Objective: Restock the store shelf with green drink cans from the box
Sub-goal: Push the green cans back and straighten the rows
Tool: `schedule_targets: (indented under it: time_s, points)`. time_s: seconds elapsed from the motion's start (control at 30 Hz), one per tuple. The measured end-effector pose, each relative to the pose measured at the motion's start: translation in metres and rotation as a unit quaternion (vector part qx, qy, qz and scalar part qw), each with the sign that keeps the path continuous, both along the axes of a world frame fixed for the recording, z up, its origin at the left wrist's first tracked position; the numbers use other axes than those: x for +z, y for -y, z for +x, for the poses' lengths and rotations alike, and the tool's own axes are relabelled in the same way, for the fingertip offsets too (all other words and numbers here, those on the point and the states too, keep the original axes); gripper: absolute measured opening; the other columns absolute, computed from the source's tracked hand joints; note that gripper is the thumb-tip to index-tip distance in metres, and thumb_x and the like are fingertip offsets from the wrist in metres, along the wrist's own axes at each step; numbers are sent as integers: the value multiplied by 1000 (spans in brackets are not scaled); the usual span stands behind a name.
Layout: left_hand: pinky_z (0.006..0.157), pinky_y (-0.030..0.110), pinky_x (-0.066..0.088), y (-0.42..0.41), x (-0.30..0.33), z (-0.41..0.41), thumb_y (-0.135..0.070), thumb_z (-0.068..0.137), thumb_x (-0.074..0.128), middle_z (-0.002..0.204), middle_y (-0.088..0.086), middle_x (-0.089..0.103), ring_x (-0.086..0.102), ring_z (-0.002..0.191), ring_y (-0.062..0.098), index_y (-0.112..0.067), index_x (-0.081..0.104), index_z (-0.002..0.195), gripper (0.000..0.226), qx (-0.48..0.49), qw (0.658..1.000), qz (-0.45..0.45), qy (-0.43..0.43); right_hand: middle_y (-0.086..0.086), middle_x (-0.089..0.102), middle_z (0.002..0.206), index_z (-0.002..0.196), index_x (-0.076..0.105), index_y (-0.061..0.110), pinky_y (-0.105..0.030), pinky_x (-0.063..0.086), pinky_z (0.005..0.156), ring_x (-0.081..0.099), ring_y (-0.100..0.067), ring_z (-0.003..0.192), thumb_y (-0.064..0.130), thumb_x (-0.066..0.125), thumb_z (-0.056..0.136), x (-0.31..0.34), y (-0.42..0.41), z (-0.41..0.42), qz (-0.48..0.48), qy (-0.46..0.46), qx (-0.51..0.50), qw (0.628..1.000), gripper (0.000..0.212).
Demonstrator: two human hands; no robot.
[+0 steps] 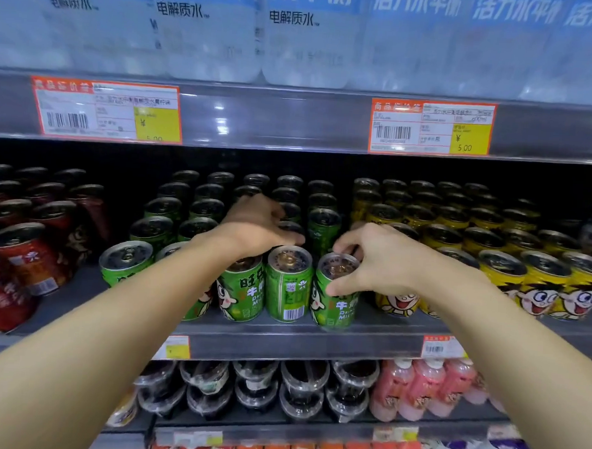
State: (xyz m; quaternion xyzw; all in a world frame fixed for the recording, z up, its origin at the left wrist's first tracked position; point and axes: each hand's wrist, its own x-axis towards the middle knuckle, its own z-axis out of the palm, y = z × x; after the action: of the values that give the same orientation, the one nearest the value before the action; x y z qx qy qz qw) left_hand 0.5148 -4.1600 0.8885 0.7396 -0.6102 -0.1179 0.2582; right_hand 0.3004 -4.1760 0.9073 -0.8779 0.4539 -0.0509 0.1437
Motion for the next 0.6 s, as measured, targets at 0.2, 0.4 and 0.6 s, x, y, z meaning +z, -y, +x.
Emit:
schedule_targets:
  time_s: [0.2,0.4,0.6]
  points:
    - [98,32,49,2,2,1,-59,67,78,124,0,64,60,111,18,-20,59,127,74,-14,999,19,45,9,62,108,115,63,30,-29,50,86,58,-12,97,73,75,60,10,16,4,23,-33,26,999,71]
    - [84,25,47,9,15,8,-58,82,66,106,-4,62,59,98,14,-19,62,119,54,-38,996,-33,77,3,65,110,120,64,18,-26,48,88,62,-15,100,58,76,72,17,50,10,5,55,34,998,63]
    - [74,30,47,36,21,18,-65,76,65,98,-4,67,60,89,15,-24,63,89,43,-41,987,13,155,-1,60,127,133,55,16,-30,46,96,57,-18,115,52,79,72,4,81,27,-57,48,47,996,74]
